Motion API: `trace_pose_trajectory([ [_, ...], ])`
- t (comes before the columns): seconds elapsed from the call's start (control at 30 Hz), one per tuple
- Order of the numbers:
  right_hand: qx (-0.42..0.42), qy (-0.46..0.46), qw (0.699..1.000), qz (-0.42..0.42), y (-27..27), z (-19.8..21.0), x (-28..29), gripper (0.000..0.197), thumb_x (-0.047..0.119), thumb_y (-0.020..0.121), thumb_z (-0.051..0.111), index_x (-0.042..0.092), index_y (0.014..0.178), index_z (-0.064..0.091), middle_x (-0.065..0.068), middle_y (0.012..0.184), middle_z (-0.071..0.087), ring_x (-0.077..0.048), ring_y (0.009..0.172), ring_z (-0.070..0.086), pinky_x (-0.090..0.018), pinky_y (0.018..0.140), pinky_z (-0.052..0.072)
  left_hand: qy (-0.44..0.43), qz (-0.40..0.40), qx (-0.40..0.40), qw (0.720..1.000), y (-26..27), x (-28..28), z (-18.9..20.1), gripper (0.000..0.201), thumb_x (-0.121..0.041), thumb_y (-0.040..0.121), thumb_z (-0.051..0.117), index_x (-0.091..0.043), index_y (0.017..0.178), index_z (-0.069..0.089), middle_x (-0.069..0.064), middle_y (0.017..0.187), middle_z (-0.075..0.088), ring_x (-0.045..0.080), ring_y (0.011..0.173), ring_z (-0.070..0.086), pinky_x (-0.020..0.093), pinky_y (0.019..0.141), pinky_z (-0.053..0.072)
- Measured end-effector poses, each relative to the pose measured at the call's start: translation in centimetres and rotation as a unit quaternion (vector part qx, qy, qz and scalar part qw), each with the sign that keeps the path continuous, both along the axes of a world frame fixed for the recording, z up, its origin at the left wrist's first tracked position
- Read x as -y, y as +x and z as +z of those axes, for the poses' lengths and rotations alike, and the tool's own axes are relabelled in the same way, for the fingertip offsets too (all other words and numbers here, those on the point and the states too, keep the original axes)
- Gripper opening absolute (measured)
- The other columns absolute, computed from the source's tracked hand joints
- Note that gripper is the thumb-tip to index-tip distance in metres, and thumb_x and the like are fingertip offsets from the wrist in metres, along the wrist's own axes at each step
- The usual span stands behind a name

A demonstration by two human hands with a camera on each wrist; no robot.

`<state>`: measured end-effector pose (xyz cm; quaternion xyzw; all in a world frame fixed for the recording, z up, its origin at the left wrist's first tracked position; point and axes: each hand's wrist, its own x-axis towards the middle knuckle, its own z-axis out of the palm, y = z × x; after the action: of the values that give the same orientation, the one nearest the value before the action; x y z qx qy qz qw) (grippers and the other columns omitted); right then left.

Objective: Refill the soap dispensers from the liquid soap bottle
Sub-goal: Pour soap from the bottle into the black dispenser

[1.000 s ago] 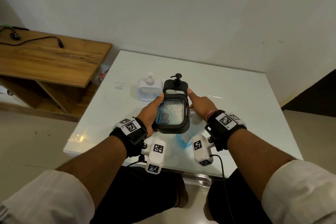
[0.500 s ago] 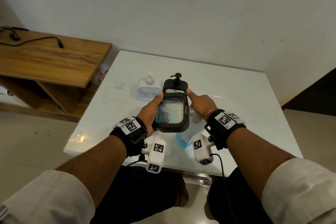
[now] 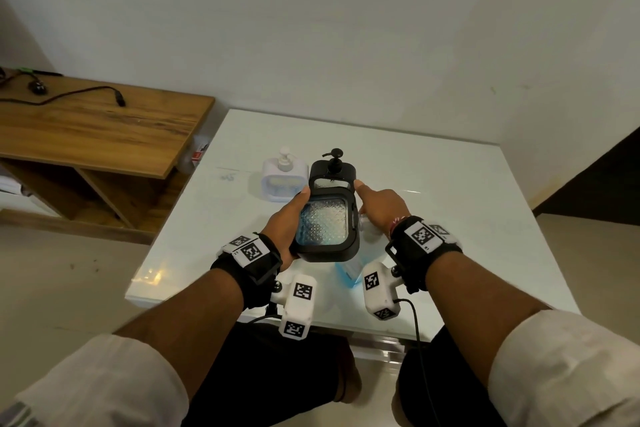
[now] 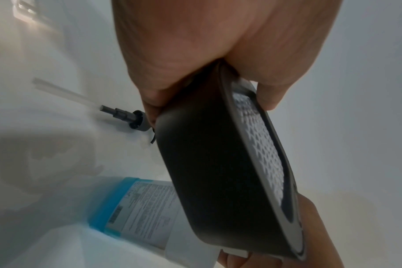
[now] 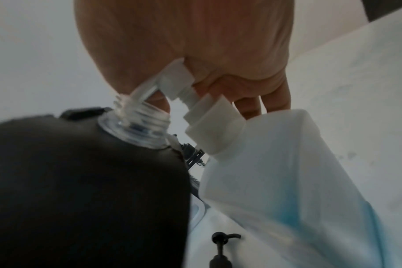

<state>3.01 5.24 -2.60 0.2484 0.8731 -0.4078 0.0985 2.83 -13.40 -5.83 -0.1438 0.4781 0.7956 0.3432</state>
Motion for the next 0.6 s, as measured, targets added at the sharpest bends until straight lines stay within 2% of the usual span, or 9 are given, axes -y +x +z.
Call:
trace_pose_trajectory([
  [0.17, 0.011, -0.18, 0.983, 0.034, 0.9, 1.2, 0.0, 0.069, 0.072, 0.091, 0.033, 0.014, 0.107, 0.067, -0.006, 0.102, 0.063, -0.022, 0.099, 0.056, -0.037, 0.092, 0.038, 0.02, 0.009, -0.005, 1.0, -0.3, -0.2, -0.5, 0.058, -0.058, 0.099, 0.052, -0.015, 0.136, 0.065, 0.014, 0.128, 0.071, 0.033, 0.122, 0.066, 0.05, 0.113, 0.045],
  [0.2, 0.013, -0.203, 0.978, 0.045, 1.1, 1.0, -0.2, 0.065, 0.07, 0.092, 0.032, 0.017, 0.108, 0.066, -0.003, 0.098, 0.064, -0.018, 0.095, 0.058, -0.032, 0.092, 0.04, 0.02, 0.013, -0.007, 1.0, -0.4, -0.1, -0.6, 0.058, -0.057, 0.099, 0.052, -0.014, 0.136, 0.064, 0.014, 0.129, 0.071, 0.033, 0.122, 0.066, 0.05, 0.113, 0.045],
  [0.27, 0.01, -0.234, 0.97, 0.061, 1.4, 0.8, -0.5, 0.051, 0.062, 0.097, 0.031, 0.025, 0.104, 0.065, 0.006, 0.089, 0.066, -0.003, 0.082, 0.062, -0.016, 0.079, 0.044, 0.027, 0.021, -0.006, 0.999, -0.7, -0.1, -0.8, 0.058, -0.056, 0.099, 0.054, -0.014, 0.138, 0.063, 0.015, 0.13, 0.07, 0.033, 0.122, 0.066, 0.05, 0.113, 0.045],
  [0.3, 0.009, -0.249, 0.966, 0.063, 1.5, 0.8, -0.4, 0.047, 0.06, 0.098, 0.031, 0.027, 0.1, 0.065, 0.007, 0.088, 0.066, -0.001, 0.08, 0.063, -0.014, 0.076, 0.044, 0.029, 0.024, -0.005, 0.999, -0.8, 0.0, -0.9, 0.057, -0.055, 0.099, 0.054, -0.013, 0.138, 0.063, 0.015, 0.13, 0.07, 0.033, 0.122, 0.066, 0.05, 0.113, 0.045],
  [0.37, 0.01, -0.268, 0.961, 0.072, 1.6, 0.9, -0.2, 0.051, 0.065, 0.095, 0.034, 0.027, 0.092, 0.067, 0.001, 0.092, 0.068, -0.014, 0.091, 0.063, -0.026, 0.093, 0.044, 0.027, 0.033, -0.007, 0.999, -0.9, -0.1, -1.0, 0.055, -0.053, 0.1, 0.054, -0.013, 0.138, 0.063, 0.015, 0.129, 0.07, 0.033, 0.122, 0.066, 0.049, 0.11, 0.047],
  [0.4, 0.015, -0.272, 0.96, 0.072, 1.6, 0.8, -0.1, 0.054, 0.068, 0.093, 0.035, 0.025, 0.088, 0.067, -0.002, 0.092, 0.067, -0.019, 0.092, 0.061, -0.033, 0.097, 0.042, 0.025, 0.038, -0.009, 0.999, -0.9, -0.1, -1.1, 0.054, -0.052, 0.101, 0.054, -0.013, 0.137, 0.063, 0.015, 0.128, 0.071, 0.033, 0.121, 0.067, 0.048, 0.109, 0.049],
  [0.5, 0.015, -0.277, 0.959, 0.063, 1.5, 0.7, -0.3, 0.059, 0.066, 0.094, 0.033, 0.019, 0.073, 0.062, -0.002, 0.075, 0.062, -0.016, 0.074, 0.056, -0.028, 0.078, 0.04, 0.018, 0.051, -0.016, 0.998, -1.0, 0.0, -1.4, 0.054, -0.052, 0.1, 0.056, -0.013, 0.136, 0.064, 0.015, 0.127, 0.071, 0.033, 0.119, 0.068, 0.048, 0.106, 0.051],
  [0.6, -0.001, -0.28, 0.957, 0.075, 1.8, 0.7, -0.4, 0.061, 0.063, 0.096, 0.031, 0.022, 0.064, 0.063, 0.001, 0.068, 0.062, -0.015, 0.072, 0.056, -0.027, 0.076, 0.038, 0.004, 0.059, -0.019, 0.998, -1.1, 0.0, -1.7, 0.055, -0.054, 0.097, 0.059, -0.014, 0.133, 0.066, 0.014, 0.126, 0.072, 0.033, 0.116, 0.069, 0.051, 0.106, 0.051],
])
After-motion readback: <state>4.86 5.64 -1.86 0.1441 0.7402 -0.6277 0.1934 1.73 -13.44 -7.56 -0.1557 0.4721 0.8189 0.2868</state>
